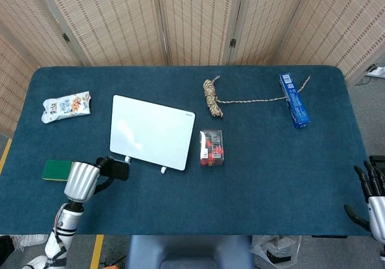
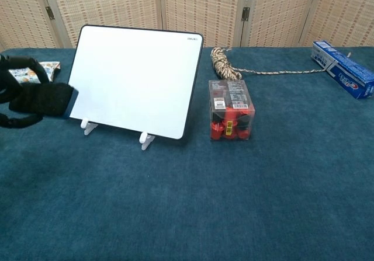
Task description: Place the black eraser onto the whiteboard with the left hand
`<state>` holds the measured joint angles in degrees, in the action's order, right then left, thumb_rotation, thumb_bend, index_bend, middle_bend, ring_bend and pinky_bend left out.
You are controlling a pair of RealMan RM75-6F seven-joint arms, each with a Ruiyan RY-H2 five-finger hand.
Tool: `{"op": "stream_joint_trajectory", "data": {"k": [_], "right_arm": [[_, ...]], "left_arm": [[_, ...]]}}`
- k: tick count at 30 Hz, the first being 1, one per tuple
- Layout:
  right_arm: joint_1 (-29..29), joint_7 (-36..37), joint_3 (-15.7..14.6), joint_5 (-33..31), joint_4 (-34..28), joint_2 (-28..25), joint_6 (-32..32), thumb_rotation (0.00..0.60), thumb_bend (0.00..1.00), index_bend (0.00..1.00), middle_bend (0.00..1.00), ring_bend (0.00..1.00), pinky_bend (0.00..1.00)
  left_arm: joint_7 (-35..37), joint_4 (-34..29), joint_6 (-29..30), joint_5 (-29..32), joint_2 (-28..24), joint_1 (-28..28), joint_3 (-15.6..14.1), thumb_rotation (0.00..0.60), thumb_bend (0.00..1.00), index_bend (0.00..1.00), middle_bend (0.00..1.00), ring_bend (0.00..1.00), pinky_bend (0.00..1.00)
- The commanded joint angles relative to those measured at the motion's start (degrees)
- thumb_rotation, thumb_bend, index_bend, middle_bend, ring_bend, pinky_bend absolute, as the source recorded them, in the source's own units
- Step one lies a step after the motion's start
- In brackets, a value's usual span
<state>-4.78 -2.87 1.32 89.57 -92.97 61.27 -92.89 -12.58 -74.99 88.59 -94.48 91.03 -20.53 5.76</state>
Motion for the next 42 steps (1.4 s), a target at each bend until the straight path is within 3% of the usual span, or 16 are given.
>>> {"op": "stream_joint_trajectory", "data": {"k": [1,10,20,29,42], "right_arm": [[-0.1,1.5,0.1,0.0,0.2,-0.3,-0.3,0.6,0.27,0.0,0.0,0.01,0.13],[-1.3,6.6,0.4,0.2,1.5,-1.1,-2.8,0.6,0.27,0.0,0.0,0.02,0.13],[-1.4,9.2,0.4,0.0,2.2,-1.9,-2.5,0.6,0.27,0.0,0.0,0.02,0.13],[-1.0,9.7,0.5,-0.4,2.3,-2.2,-1.4,0.6,0.27,0.0,0.0,0.02,0.13],[-1.2,10.3,0.4,-0.1,2.6,-2.4,-1.7,0.6,0.27,0.0,0.0,0.02,0.13]], "left_arm": [[7.5,12.2,7.0,-4.8,8.9,-3.2,4.2,0.6,0.25,0.64,1.0,1.0,1.0],[18.5,35.3,10.0,-4.3,20.3,-13.0,9.6,0.6,0.25,0.65,1.0,1.0,1.0],[26.0,55.0,5.0,-0.2,29.5,-20.3,9.7,0.6,0.25,0.65,1.0,1.0,1.0],[24.7,63.4,-1.1,4.1,34.0,-25.1,10.0,0.6,0.25,0.64,1.0,1.0,1.0],[19.9,66.3,-5.8,7.6,35.2,-26.6,8.6,0.6,0.25,0.63,1.0,1.0,1.0]]}}
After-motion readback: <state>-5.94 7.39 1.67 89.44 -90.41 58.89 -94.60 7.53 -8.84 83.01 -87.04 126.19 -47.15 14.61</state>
